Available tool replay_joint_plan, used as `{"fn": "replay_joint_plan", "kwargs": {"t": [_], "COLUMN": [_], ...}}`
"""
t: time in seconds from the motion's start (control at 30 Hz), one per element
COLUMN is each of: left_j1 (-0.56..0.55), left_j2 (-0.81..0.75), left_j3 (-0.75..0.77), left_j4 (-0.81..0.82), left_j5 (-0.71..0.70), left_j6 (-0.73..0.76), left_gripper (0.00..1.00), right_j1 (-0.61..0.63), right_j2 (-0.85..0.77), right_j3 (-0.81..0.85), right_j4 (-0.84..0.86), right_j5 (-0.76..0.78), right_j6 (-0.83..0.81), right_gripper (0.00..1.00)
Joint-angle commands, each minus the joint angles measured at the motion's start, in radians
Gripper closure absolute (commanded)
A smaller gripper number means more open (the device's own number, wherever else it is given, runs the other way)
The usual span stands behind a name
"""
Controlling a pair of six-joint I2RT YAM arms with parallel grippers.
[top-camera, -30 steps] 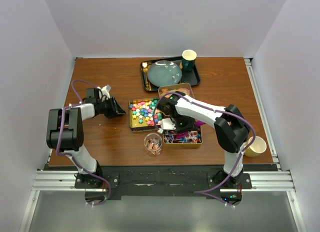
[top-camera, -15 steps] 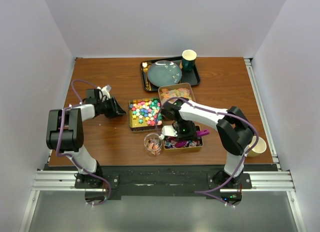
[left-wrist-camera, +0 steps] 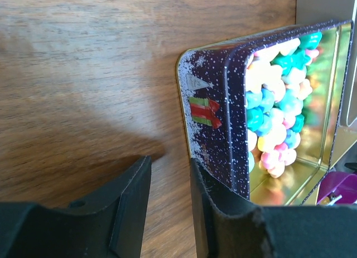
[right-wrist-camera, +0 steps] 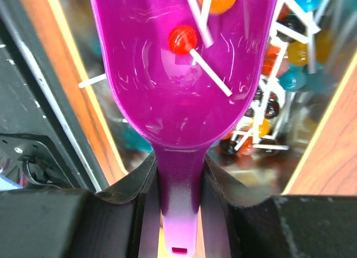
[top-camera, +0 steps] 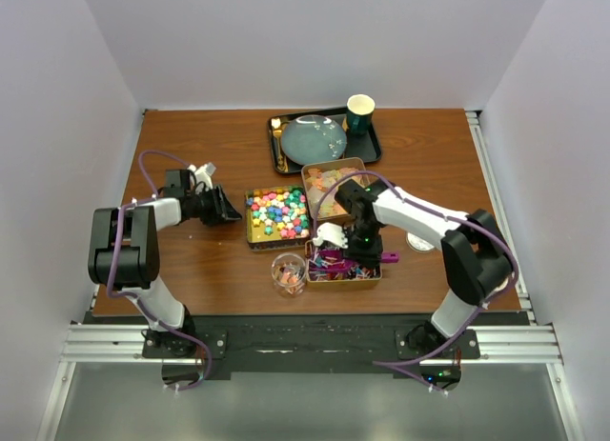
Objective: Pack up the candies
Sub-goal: Scoop the fake candies from the storage box.
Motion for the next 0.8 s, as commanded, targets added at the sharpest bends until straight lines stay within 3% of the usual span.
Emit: {"fn": "replay_joint_plan", "kwargs": {"t": [0.0,0.13,0.33,0.5,0.63,0.77], "left_j1": [-0.008,-0.008,-0.008,-0.008,-0.008,-0.006], "left_j2": [0.007,0.006,0.001,0.001,-0.003,-0.013], "left_j3": [0.014,0.026,0.032,0.04,0.055,0.059], "left_j4": [-0.07,-0.072,-0.078,-0.072,-0.079,-0.076], "left_j5": [0.0,0.013,0.013,0.01,0.004,-0.003], "left_j6": [0.068,0.08,0.079,0.079,0.076,0.071], "left_gripper": [0.6,0.58,0.44,0.43,0.43,0.43], "right_j1": [-0.026,-0.066,-0.129,-0.137,-0.137,-0.137], "right_j2": [-0.085,-0.136,-0.202,-0.252,-0.268,-0.245], "right_j3": [-0.066,-0.103,-0.104,-0.097,-0.037,0.127], "right_j4": [0.063,0.08,0.07,0.036,-0.033,-0.122], "right_j5": [-0.125,-0.163,-0.231,-0.205,-0.174,-0.136], "right_j6": [-0.06,-0.078,-0.071,-0.093,-0.101,-0.11], "right_gripper": [1.0,1.0,1.0,1.0,1.0,1.0]}}
